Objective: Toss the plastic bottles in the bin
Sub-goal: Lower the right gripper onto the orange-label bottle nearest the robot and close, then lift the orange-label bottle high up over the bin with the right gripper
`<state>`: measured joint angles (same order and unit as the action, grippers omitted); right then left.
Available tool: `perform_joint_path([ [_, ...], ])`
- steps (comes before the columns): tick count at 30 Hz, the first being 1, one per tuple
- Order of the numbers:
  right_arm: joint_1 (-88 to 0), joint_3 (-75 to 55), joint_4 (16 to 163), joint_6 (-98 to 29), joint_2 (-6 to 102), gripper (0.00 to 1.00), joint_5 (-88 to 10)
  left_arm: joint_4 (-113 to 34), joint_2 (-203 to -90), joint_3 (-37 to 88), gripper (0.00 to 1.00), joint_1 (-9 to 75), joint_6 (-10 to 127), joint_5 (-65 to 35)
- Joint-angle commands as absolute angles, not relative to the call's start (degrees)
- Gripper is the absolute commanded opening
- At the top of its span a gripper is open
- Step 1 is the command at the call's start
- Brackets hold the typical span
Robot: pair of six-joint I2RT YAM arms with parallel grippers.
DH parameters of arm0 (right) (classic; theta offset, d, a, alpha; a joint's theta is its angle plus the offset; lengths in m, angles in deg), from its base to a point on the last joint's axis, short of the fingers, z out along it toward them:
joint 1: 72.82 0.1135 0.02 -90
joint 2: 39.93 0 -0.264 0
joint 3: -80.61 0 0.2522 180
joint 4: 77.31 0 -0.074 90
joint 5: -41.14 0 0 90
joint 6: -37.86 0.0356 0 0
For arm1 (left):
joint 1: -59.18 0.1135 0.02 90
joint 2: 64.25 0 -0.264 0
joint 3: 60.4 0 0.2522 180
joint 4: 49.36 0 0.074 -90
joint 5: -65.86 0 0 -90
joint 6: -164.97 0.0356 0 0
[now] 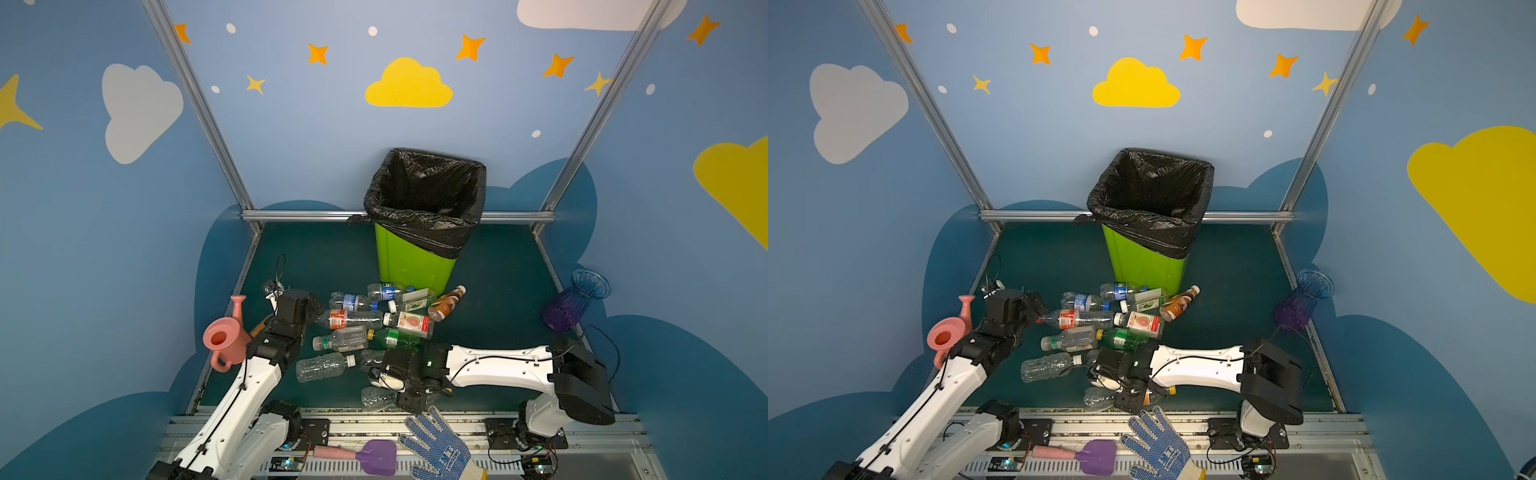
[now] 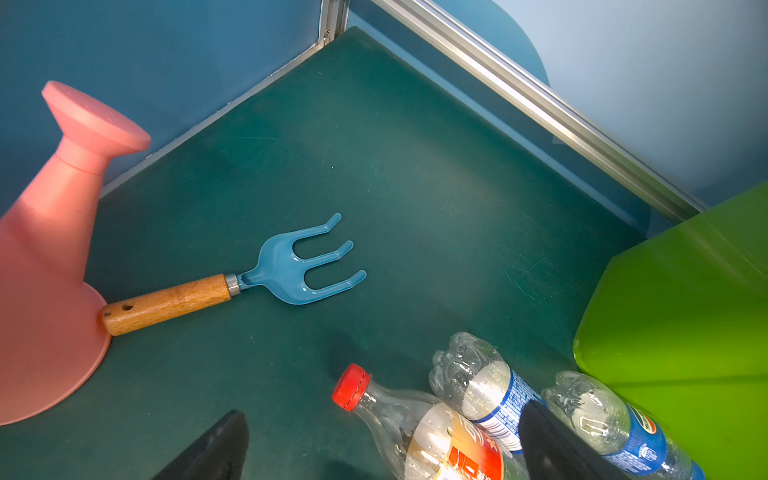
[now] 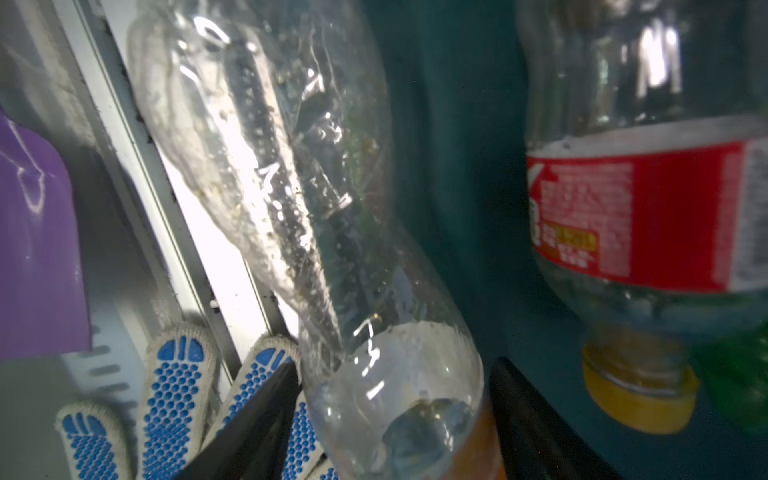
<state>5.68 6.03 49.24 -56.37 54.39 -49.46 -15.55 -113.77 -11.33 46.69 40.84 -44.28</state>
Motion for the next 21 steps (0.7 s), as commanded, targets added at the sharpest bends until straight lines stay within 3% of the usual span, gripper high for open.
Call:
perform_joint_path([
  [1,6.5,4.1,45.0,-58.2,57.0,0.74,-49.8,-14.2,-112.8,-12.4,1.0,47.0,41.1,-45.6],
  [10,6.6,2.5,43.7,-59.9,59.4,0.73,-50.2,-14.2,-112.2,-12.9,1.0,47.2,41.3,-45.9],
  [16,6.5,1.9,43.4,-60.5,58.3,0.53,-51.0,-14.2,-112.2,-13.0,1.0,47.3,41.2,-45.8],
  [21,4.9,0.5,42.9,-60.8,51.5,0.51,-51.5,-14.2,-112.0,-13.0,1.0,47.4,41.1,-45.7],
])
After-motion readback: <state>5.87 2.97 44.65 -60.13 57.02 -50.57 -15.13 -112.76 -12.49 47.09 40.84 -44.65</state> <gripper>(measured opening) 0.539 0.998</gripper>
